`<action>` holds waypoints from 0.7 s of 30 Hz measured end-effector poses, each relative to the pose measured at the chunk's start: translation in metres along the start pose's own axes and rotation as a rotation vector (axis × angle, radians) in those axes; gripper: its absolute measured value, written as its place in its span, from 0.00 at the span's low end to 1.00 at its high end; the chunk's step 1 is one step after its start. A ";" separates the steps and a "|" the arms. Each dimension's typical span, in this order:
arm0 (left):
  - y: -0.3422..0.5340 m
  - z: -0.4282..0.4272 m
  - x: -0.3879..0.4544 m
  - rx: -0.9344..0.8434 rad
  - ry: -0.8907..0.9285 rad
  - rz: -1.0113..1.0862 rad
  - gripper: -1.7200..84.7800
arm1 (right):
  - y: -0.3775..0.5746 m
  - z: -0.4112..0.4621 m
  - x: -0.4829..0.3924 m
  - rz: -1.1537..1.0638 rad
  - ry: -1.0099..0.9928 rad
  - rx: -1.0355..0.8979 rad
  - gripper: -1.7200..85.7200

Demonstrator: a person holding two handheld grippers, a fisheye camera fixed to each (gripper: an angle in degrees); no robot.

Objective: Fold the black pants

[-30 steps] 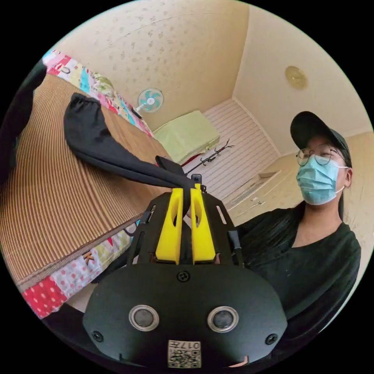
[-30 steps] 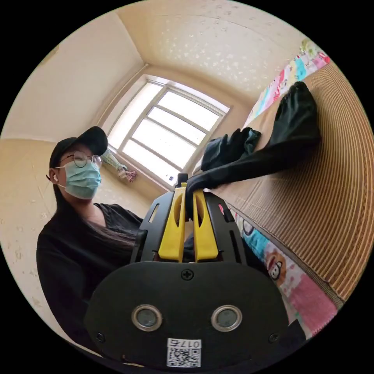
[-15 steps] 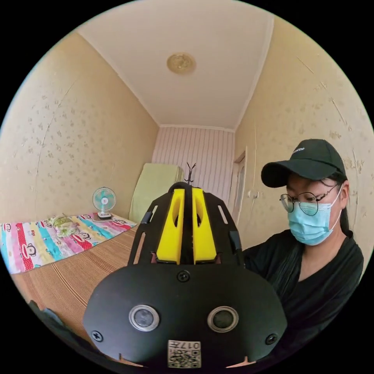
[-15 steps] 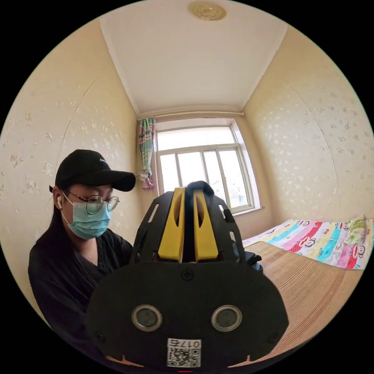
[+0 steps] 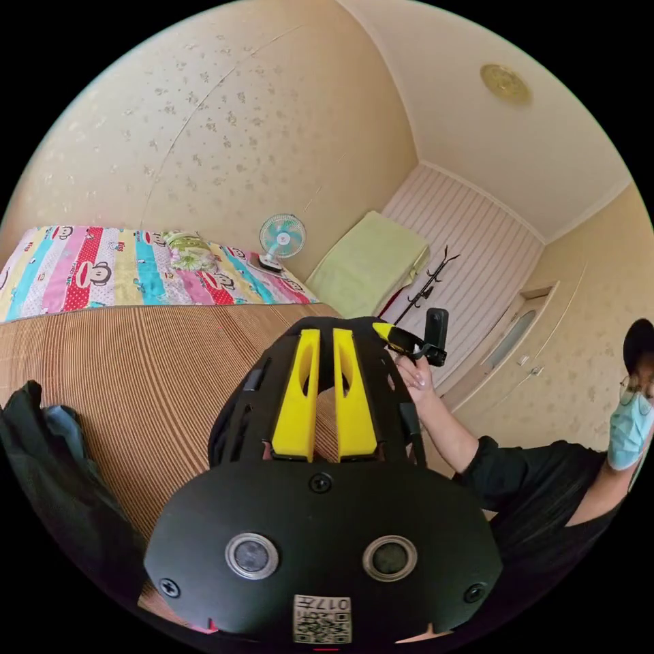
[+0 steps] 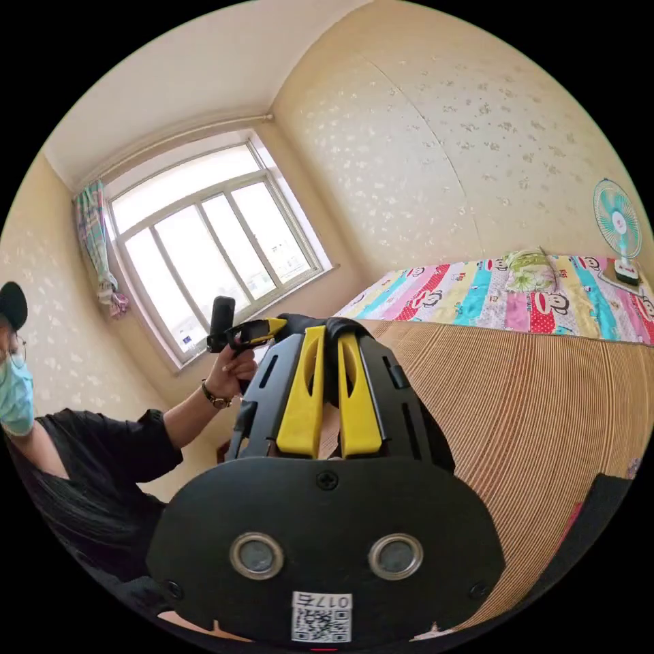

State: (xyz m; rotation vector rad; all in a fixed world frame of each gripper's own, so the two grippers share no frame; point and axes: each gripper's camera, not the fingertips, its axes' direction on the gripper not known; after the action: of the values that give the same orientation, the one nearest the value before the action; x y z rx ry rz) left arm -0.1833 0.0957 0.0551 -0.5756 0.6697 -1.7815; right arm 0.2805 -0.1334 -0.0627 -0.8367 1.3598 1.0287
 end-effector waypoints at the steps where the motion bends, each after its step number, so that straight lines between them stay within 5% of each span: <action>1: 0.038 0.012 -0.003 -0.048 0.032 -0.024 0.07 | 0.043 0.007 -0.001 -0.002 -0.011 -0.059 0.03; 6: 0.199 0.050 0.003 -0.236 0.179 -0.255 0.09 | 0.220 0.016 -0.010 0.160 -0.102 -0.272 0.05; 10: 0.261 0.024 -0.009 -0.152 0.156 -0.429 0.13 | 0.267 -0.002 -0.038 0.168 -0.086 -0.384 0.08; 15: 0.236 0.001 -0.048 0.048 0.083 -0.519 0.23 | 0.230 -0.026 0.016 0.330 -0.014 -0.157 0.20; 21: 0.187 0.098 -0.057 -0.271 -0.004 -0.451 0.26 | 0.209 0.045 0.083 0.628 0.065 -0.311 0.24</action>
State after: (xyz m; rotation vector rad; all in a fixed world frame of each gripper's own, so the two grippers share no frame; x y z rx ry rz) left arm 0.0261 0.0885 -0.0059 -0.9739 0.8336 -2.1171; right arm 0.0968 -0.0097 -0.1222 -0.6771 1.5850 1.7452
